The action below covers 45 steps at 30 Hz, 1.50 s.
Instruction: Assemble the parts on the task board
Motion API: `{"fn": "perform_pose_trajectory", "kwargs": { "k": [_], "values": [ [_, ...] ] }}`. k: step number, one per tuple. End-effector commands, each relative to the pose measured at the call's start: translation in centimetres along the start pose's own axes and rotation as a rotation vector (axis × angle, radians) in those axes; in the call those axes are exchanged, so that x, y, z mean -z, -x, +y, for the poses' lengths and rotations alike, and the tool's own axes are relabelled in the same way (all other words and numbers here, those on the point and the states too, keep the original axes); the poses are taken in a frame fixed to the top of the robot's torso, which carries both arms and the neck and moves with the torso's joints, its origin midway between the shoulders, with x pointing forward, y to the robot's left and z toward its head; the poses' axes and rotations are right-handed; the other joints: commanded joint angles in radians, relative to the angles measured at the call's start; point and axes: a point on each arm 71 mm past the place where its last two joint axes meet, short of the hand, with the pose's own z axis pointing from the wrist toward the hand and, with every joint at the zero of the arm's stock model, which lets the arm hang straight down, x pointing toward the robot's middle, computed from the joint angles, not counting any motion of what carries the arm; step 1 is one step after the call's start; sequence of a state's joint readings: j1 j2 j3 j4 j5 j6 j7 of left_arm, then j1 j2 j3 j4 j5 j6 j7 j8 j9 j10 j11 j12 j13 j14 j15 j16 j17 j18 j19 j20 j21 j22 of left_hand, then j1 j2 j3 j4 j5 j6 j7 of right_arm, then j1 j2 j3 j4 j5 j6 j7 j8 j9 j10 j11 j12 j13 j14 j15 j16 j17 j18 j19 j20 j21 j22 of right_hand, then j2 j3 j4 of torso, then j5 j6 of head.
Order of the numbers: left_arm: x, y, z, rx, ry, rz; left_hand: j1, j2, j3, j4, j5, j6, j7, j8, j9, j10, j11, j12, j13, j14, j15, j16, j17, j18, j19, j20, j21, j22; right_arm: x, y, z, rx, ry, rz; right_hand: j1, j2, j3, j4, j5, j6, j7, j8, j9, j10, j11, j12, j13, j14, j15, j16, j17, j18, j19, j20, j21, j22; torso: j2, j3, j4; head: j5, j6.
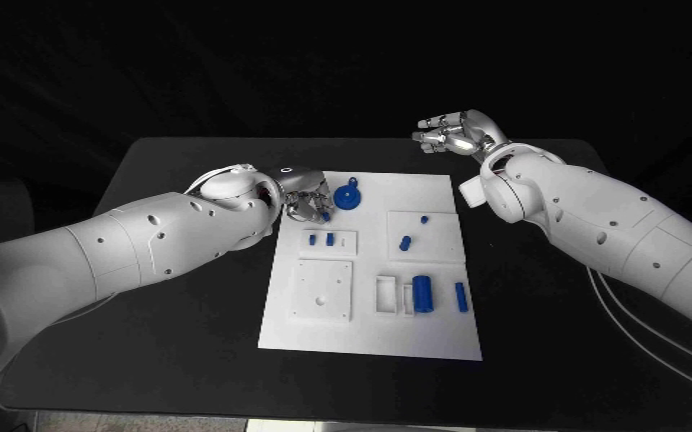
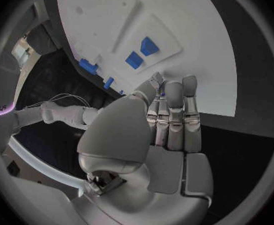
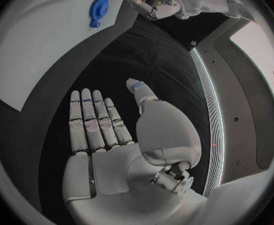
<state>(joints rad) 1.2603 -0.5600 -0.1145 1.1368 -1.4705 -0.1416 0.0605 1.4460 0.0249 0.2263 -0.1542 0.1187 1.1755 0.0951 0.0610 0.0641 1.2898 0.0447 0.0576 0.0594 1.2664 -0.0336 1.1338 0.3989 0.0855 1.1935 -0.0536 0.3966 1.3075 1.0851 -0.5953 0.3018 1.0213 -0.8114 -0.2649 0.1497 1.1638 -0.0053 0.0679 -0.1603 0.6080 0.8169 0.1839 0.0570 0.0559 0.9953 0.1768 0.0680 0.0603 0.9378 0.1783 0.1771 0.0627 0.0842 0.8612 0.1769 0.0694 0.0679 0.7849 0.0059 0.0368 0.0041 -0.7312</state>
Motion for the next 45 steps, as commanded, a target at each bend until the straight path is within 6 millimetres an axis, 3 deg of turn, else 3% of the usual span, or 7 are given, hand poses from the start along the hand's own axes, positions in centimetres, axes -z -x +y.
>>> {"fn": "perform_pose_trajectory", "kwargs": {
  "k": [1, 45],
  "values": [
    [0.01, -0.29, -0.12, -0.003, -0.007, 0.022, 0.0, 0.007, 0.001, -0.007, 0.007, 0.004, 0.007, 0.002, 0.001, 0.0, 0.001, 0.001, 0.001, 0.008, -0.001, -0.003, 0.0, 0.011, -0.005, 0.0, 0.006, 0.022, 0.01, -0.08, 0.04, -0.004, 0.007, 0.01, -0.007, 0.002, 0.002, -0.001, 0.002, -0.003, -0.003, -0.003, -0.001, -0.005, -0.002, -0.003, -0.002, -0.007, -0.001, 0.001, -0.001, -0.007, -0.007, 0.0, 0.002, -0.001, 0.0, 0.0007, 0.0008, 0.0, -0.001],
    [-0.12, -0.72, -0.15, -0.013, 0.004, 0.029, 0.0, 0.004, 0.006, -0.013, 0.008, -0.01, 0.011, 0.001, 0.0, -0.025, 0.01, 0.0, 0.001, 0.006, 0.004, -0.006, 0.001, 0.017, -0.012, 0.004, 0.018, 0.022, 0.06, -0.27, -0.13, -0.005, 0.005, 0.015, -0.009, 0.003, 0.002, -0.002, 0.002, -0.004, -0.003, -0.003, -0.001, -0.006, -0.002, -0.003, -0.002, -0.007, -0.001, 0.001, -0.001, -0.007, -0.008, 0.0, 0.002, -0.001, 0.001, 0.0004, -0.0003, 0.003, -0.003]
  ]
}}
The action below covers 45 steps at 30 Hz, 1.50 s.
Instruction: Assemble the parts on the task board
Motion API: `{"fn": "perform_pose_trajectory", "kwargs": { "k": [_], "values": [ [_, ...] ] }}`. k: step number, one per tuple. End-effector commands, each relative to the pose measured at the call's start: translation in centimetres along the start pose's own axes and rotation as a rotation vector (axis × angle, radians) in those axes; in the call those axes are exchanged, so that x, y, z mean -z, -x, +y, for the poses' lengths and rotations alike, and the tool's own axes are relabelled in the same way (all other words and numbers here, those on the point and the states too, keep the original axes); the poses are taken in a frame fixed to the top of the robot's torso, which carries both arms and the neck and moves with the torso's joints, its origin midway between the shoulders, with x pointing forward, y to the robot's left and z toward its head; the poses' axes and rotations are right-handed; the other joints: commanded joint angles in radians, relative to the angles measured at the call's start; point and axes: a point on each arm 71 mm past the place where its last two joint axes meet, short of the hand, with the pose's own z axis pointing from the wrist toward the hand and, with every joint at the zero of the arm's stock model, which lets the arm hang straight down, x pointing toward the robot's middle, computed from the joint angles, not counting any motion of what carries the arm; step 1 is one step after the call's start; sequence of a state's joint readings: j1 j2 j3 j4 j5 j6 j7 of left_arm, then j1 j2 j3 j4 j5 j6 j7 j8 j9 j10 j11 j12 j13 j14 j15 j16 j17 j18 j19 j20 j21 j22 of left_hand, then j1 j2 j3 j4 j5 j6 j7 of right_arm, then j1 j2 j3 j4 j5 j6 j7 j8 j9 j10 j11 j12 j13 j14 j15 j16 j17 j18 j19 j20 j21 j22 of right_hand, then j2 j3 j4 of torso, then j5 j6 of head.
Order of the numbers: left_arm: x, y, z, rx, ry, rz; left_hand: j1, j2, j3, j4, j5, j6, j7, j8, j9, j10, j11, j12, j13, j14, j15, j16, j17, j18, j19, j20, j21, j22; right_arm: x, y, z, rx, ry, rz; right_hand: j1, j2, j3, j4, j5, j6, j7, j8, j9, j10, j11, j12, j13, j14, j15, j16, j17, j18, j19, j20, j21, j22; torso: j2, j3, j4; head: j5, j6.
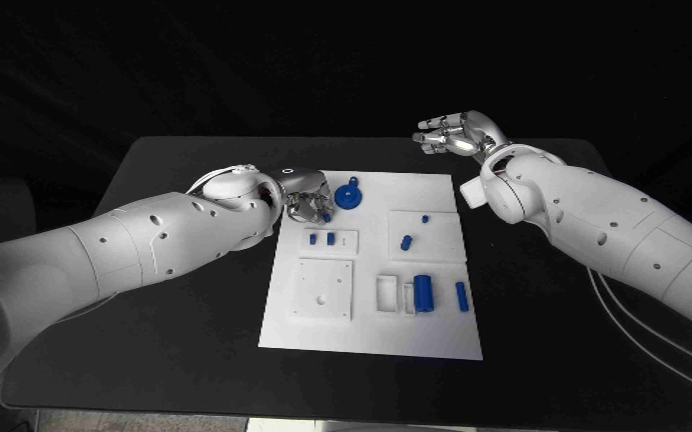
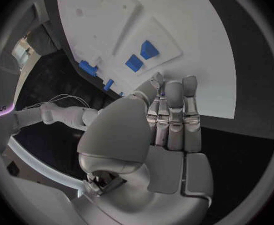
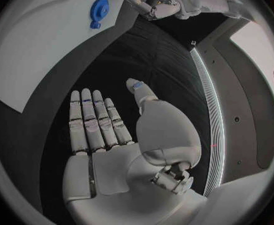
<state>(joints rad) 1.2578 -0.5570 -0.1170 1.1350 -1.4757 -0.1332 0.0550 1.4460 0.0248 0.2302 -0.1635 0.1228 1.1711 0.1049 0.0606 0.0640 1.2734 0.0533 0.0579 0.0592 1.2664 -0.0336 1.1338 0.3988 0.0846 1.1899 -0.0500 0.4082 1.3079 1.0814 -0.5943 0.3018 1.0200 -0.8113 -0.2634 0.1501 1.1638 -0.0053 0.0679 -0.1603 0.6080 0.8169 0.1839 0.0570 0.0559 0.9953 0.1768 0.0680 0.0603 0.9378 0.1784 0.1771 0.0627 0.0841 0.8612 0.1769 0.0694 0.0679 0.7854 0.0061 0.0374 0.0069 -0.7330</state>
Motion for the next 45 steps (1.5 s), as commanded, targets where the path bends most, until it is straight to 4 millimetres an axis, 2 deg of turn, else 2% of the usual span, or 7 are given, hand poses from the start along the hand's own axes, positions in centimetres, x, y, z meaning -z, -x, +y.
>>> {"fn": "perform_pose_trajectory", "kwargs": {
  "k": [1, 19, 26, 29, 34, 45],
  "values": [
    [-0.08, -0.49, -0.14, -0.008, 0.0, 0.017, 0.0, 0.004, 0.003, -0.003, 0.004, -0.005, 0.001, 0.002, 0.0, -0.009, 0.001, 0.0, 0.001, 0.006, 0.004, -0.006, 0.001, 0.017, -0.008, 0.0, 0.006, 0.022, 0.0, -0.13, 0.05, -0.004, 0.008, 0.012, -0.009, 0.003, 0.002, -0.002, 0.002, -0.004, -0.003, -0.003, -0.001, -0.006, -0.002, -0.003, -0.002, -0.007, -0.001, 0.001, -0.001, -0.007, -0.008, 0.0, 0.002, -0.001, 0.0, 0.0002, -0.0009, 0.0, -0.001],
    [-0.16, -0.98, -0.12, -0.025, 0.003, 0.022, 0.0, 0.002, 0.006, -0.004, 0.004, -0.004, 0.001, 0.003, 0.001, -0.013, 0.002, 0.0, 0.001, 0.004, 0.005, -0.005, 0.001, 0.02, -0.009, 0.002, 0.009, 0.022, 0.02, -0.15, -0.03, -0.004, 0.007, 0.012, -0.009, 0.003, 0.002, -0.002, 0.002, -0.004, -0.003, -0.003, -0.001, -0.006, -0.002, -0.003, -0.002, -0.007, -0.001, 0.001, -0.001, -0.007, -0.008, 0.0, 0.002, -0.001, 0.0, 0.0005, -0.0003, -0.002, -0.004],
    [-0.13, -1.03, -0.1, -0.026, 0.002, 0.025, -0.001, -0.007, 0.006, -0.007, 0.002, -0.007, 0.002, 0.001, 0.0, -0.018, 0.004, 0.0, 0.001, 0.001, 0.007, -0.007, 0.0, 0.021, -0.013, 0.003, 0.011, 0.022, 0.02, -0.16, -0.04, -0.005, 0.007, 0.013, -0.009, 0.003, 0.002, -0.002, 0.002, -0.004, -0.003, -0.003, -0.001, -0.006, -0.002, -0.003, -0.002, -0.007, -0.001, 0.001, -0.001, -0.007, -0.008, 0.0, 0.002, -0.001, 0.0, 0.0004, -0.0002, -0.002, -0.004],
    [-0.08, -1.0, -0.04, -0.025, 0.002, 0.022, -0.002, -0.015, 0.008, -0.012, 0.002, -0.031, 0.006, 0.001, -0.001, -0.023, 0.008, 0.0, 0.001, -0.001, 0.009, -0.008, -0.001, 0.022, -0.015, 0.005, 0.011, 0.021, 0.03, -0.13, -0.06, -0.004, 0.006, 0.012, -0.009, 0.003, 0.002, -0.002, 0.002, -0.004, -0.003, -0.003, -0.001, -0.006, -0.002, -0.003, -0.002, -0.007, -0.001, 0.001, -0.001, -0.007, -0.008, 0.0, 0.002, -0.001, 0.0, 0.0002, 0.0001, -0.002, -0.005],
    [0.03, -0.94, 0.12, -0.025, 0.005, 0.014, -0.009, -0.037, 0.019, -0.019, 0.002, -0.092, -0.004, 0.0, -0.002, -0.036, 0.01, 0.0, 0.0, -0.004, 0.011, -0.011, -0.003, 0.023, -0.015, 0.007, 0.011, 0.021, 0.04, -0.09, -0.09, -0.004, 0.006, 0.011, -0.009, 0.003, 0.002, -0.002, 0.002, -0.004, -0.003, -0.003, -0.001, -0.006, -0.002, -0.003, -0.002, -0.007, -0.001, 0.001, -0.001, -0.007, -0.008, 0.0, 0.002, -0.001, 0.0, 0.0, -0.0004, -0.002, -0.004],
    [0.15, -0.79, 0.39, -0.016, 0.013, -0.005, -0.019, -0.06, 0.049, -0.021, 0.002, -0.14, -0.015, 0.001, -0.002, -0.088, 0.027, 0.0, 0.0, -0.003, 0.021, -0.013, -0.005, 0.033, -0.01, 0.016, 0.008, 0.021, 0.05, -0.07, -0.12, -0.004, 0.005, 0.011, -0.009, 0.003, 0.002, -0.002, 0.002, -0.004, -0.003, -0.003, -0.001, -0.006, -0.002, -0.003, -0.002, -0.007, -0.001, 0.001, -0.001, -0.007, -0.008, 0.0, 0.002, -0.001, 0.0, -0.0004, -0.0004, -0.001, -0.005]
  ]
}}
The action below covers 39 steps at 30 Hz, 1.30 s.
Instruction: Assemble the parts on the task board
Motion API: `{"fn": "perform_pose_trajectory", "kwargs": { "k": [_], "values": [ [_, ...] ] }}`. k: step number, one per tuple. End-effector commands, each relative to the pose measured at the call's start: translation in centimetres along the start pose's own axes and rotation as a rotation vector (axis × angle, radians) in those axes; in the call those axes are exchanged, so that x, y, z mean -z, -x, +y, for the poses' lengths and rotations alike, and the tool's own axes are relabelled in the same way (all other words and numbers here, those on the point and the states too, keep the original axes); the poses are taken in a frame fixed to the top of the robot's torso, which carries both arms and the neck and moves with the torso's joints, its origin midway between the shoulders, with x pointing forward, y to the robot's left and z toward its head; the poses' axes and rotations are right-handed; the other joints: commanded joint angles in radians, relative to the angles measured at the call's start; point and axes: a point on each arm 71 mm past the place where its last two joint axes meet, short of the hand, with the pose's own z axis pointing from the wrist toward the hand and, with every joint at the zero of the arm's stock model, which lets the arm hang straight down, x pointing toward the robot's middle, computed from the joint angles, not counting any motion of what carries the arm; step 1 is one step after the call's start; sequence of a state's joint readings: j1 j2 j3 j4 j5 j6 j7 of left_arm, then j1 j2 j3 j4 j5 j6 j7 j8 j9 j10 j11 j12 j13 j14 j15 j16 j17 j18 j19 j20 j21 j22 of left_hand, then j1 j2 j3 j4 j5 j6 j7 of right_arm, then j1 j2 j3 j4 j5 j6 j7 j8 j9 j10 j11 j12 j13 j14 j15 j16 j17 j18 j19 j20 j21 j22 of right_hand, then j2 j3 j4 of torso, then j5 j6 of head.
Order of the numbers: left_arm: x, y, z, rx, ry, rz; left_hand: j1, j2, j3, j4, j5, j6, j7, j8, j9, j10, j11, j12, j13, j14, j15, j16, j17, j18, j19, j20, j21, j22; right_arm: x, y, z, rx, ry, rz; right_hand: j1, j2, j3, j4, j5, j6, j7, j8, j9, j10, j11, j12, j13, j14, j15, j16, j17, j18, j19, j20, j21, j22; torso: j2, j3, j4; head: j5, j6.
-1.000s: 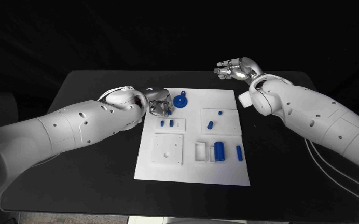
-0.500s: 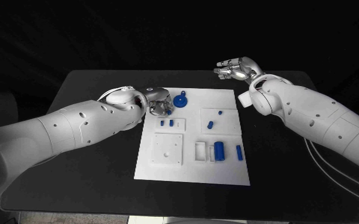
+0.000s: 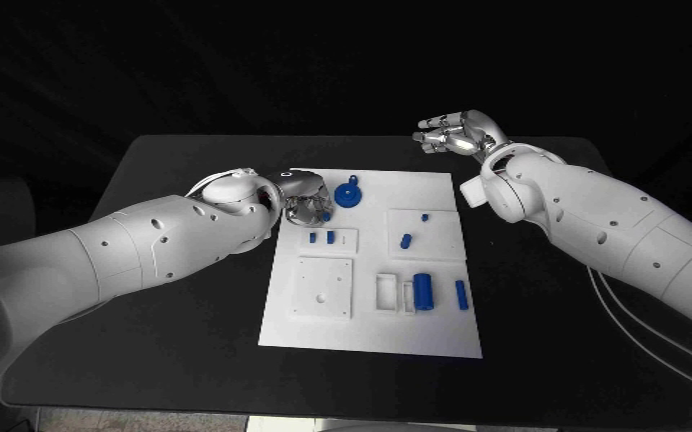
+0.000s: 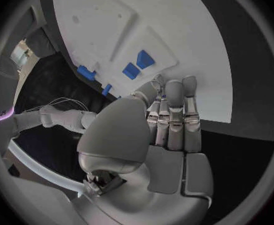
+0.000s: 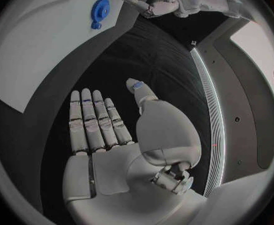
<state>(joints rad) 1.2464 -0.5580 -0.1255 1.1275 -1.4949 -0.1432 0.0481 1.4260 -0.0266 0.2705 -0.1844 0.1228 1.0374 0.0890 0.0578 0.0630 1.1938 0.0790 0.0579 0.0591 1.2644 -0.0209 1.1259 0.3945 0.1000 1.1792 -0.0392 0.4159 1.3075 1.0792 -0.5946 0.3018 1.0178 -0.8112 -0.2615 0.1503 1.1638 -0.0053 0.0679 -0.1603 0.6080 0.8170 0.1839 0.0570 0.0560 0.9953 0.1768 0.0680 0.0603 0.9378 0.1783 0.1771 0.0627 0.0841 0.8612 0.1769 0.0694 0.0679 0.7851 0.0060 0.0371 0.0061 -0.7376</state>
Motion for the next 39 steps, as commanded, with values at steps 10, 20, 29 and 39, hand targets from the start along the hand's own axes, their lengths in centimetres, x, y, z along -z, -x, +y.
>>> {"fn": "perform_pose_trajectory", "kwargs": {
  "k": [10, 20, 29, 39],
  "values": [
    [0.1, 0.2, 0.5, 0.002, 0.015, -0.022, 0.002, -0.025, 0.024, 0.004, 0.003, -0.032, -0.004, 0.004, -0.001, -0.04, 0.012, 0.0, 0.0, 0.0, 0.015, -0.003, -0.003, 0.027, 0.004, 0.013, -0.001, 0.021, 0.0, 0.0, 0.0, -0.003, 0.007, 0.009, -0.009, 0.003, 0.002, -0.002, 0.002, -0.004, -0.003, -0.003, -0.001, -0.006, -0.002, -0.003, -0.002, -0.007, -0.001, 0.001, -0.001, -0.007, -0.008, 0.0, 0.002, -0.001, 0.0, -0.0001, 0.0001, 0.001, 0.0],
    [0.7, 0.7, 3.1, 0.09, 0.076, -0.067, 0.012, -0.025, 0.039, 0.003, 0.003, -0.019, 0.012, 0.005, -0.001, -0.044, 0.014, 0.0, 0.0, -0.011, 0.016, -0.02, -0.012, 0.033, 0.005, 0.015, 0.003, 0.023, 0.2, 0.1, -0.3, 0.013, 0.002, 0.025, 0.019, 0.004, 0.021, -0.037, -0.029, 0.009, -0.005, -0.002, -0.001, 0.0, -0.004, -0.003, -0.002, 0.003, -0.003, 0.005, -0.002, -0.003, 0.006, -0.004, 0.005, -0.001, 0.0, -0.0005, -0.0015, 0.002, 0.007],
    [2.3, 2.8, 7.1, 0.397, 0.167, -0.22, -0.005, -0.022, 0.038, 0.012, -0.001, 0.025, 0.04, 0.006, 0.0, 0.019, 0.002, -0.001, 0.0, -0.076, 0.011, -0.179, -0.079, 0.011, -0.081, 0.018, -0.06, -0.003, 0.6, 0.3, -0.4, 0.149, 0.025, 0.073, 0.06, 0.025, 0.164, -0.121, -0.151, 0.219, -0.035, 0.015, 0.012, 0.129, -0.054, 0.006, -0.001, 0.193, -0.082, 0.065, 0.005, 0.023, 0.172, -0.071, 0.076, 0.015, -0.002, 0.0, 0.0018, -0.011, 0.017],
    [5.5, 6.4, 9.0, 0.666, 0.15, -0.291, 0.002, -0.003, -0.052, 0.03, -0.018, 0.015, 0.047, 0.005, 0.0, 0.042, 0.0, 0.003, 0.001, -0.035, 0.023, -0.494, -0.172, -0.029, -0.08, 0.021, -0.245, -0.131, 1.6, 0.6, -1.3, 0.487, -0.021, 0.228, 0.097, -0.011, 0.188, -0.123, -0.187, 0.297, -0.06, 0.008, 0.012, 0.24, -0.102, -0.008, -0.001, 0.452, -0.177, 0.162, 0.046, 0.022, 0.388, -0.183, 0.239, 0.083, -0.002, -0.0003, 0.0008, -0.035, 0.033]
  ]
}}
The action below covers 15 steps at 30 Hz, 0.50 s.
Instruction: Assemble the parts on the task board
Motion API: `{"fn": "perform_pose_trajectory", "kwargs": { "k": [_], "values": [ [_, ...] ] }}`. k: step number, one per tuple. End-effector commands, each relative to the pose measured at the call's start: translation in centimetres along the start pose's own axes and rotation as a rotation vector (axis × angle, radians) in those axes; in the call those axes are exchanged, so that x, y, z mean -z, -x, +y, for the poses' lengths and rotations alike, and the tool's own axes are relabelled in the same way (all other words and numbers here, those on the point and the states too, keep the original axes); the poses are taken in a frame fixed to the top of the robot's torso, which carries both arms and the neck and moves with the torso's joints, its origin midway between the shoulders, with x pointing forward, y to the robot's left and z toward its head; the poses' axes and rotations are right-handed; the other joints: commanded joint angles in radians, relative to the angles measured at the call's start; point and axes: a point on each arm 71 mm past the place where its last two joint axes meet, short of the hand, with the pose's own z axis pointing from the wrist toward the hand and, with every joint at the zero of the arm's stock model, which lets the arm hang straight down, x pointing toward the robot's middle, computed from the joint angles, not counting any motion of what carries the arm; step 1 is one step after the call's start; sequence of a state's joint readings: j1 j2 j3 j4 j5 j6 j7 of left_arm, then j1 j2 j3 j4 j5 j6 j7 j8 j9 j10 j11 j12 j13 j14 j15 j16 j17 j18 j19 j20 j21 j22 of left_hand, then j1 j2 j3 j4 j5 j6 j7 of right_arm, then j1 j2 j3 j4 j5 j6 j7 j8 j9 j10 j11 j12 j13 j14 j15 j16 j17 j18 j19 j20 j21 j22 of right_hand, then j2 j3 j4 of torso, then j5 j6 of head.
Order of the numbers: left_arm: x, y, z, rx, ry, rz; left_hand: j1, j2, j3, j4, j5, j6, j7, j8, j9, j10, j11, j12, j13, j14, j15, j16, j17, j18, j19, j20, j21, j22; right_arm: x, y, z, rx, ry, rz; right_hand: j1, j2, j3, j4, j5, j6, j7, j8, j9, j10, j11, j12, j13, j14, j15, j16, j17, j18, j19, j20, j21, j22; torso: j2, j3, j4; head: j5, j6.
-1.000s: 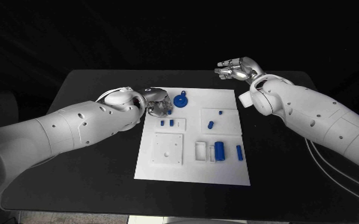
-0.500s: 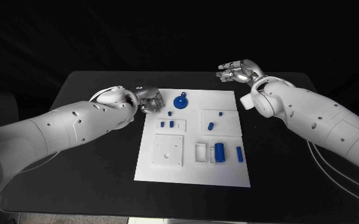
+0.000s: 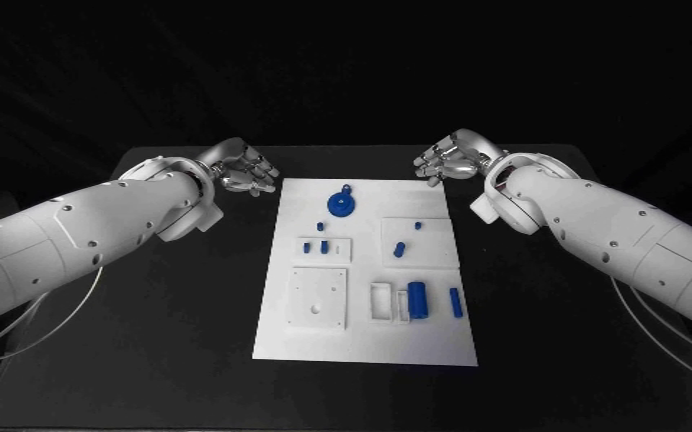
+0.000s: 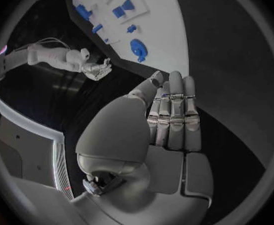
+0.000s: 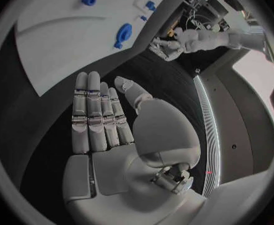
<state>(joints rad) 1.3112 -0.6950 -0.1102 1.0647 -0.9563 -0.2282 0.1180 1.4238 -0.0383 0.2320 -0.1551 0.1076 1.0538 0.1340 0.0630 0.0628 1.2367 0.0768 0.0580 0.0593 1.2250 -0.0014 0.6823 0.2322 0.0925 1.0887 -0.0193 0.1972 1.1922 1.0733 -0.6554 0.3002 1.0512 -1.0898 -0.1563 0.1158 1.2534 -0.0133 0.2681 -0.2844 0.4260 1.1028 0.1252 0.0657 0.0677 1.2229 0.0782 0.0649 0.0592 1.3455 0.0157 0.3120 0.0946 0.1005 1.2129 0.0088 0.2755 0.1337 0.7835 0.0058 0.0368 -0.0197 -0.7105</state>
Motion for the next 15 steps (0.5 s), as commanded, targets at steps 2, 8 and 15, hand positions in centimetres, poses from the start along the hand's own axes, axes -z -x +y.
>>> {"fn": "perform_pose_trajectory", "kwargs": {
  "k": [2, 8, 15],
  "values": [
    [1.0, 1.1, -0.7, 0.279, -0.036, -0.013, 0.004, 0.01, -0.012, 0.002, -0.002, -0.001, 0.006, -0.001, 0.0, -0.038, 0.014, 0.003, 0.0, -0.031, 0.018, -0.101, -0.025, -0.026, -0.016, 0.011, -0.055, -0.03, 0.6, -0.6, -0.3, 0.264, -0.028, 0.119, 0.008, -0.003, -0.022, 0.002, -0.006, 0.017, -0.004, -0.002, 0.0, 0.021, -0.009, -0.006, -0.001, 0.091, -0.027, 0.061, 0.037, 0.011, 0.071, -0.031, 0.073, 0.04, 0.0, 0.0006, 0.0012, -0.01, 0.009],
    [2.5, 1.7, -1.2, 0.461, -0.058, -0.011, -0.005, 0.008, -0.012, 0.008, -0.002, -0.006, 0.009, 0.0, 0.0, -0.087, 0.031, 0.002, -0.001, 0.002, 0.042, -0.315, -0.087, -0.019, -0.03, 0.043, -0.135, -0.132, 1.4, -1.2, -0.3, 0.38, -0.041, 0.171, -0.051, -0.023, -0.057, 0.023, 0.015, 0.014, -0.012, -0.003, -0.002, -0.014, -0.008, -0.006, -0.001, 0.162, -0.04, 0.145, 0.113, 0.018, 0.128, -0.05, 0.151, 0.089, 0.002, -0.002, -0.0028, 0.003, 0.019],
    [3.8, 2.2, -1.1, 0.619, -0.071, -0.027, -0.032, 0.009, -0.031, 0.032, -0.003, -0.018, 0.003, 0.0, 0.0, -0.133, 0.049, 0.003, -0.001, -0.056, 0.086, -0.468, -0.117, -0.024, -0.103, 0.083, -0.137, -0.261, 2.4, -2.6, 0.1, 0.526, -0.044, 0.206, -0.06, -0.023, -0.1, 0.026, -0.026, 0.015, -0.017, -0.003, -0.002, -0.051, -0.002, -0.007, -0.001, 0.144, -0.04, 0.333, 0.295, 0.042, 0.195, -0.045, 0.201, 0.13, 0.002, -0.0018, -0.0013, -0.002, 0.019]
  ]
}}
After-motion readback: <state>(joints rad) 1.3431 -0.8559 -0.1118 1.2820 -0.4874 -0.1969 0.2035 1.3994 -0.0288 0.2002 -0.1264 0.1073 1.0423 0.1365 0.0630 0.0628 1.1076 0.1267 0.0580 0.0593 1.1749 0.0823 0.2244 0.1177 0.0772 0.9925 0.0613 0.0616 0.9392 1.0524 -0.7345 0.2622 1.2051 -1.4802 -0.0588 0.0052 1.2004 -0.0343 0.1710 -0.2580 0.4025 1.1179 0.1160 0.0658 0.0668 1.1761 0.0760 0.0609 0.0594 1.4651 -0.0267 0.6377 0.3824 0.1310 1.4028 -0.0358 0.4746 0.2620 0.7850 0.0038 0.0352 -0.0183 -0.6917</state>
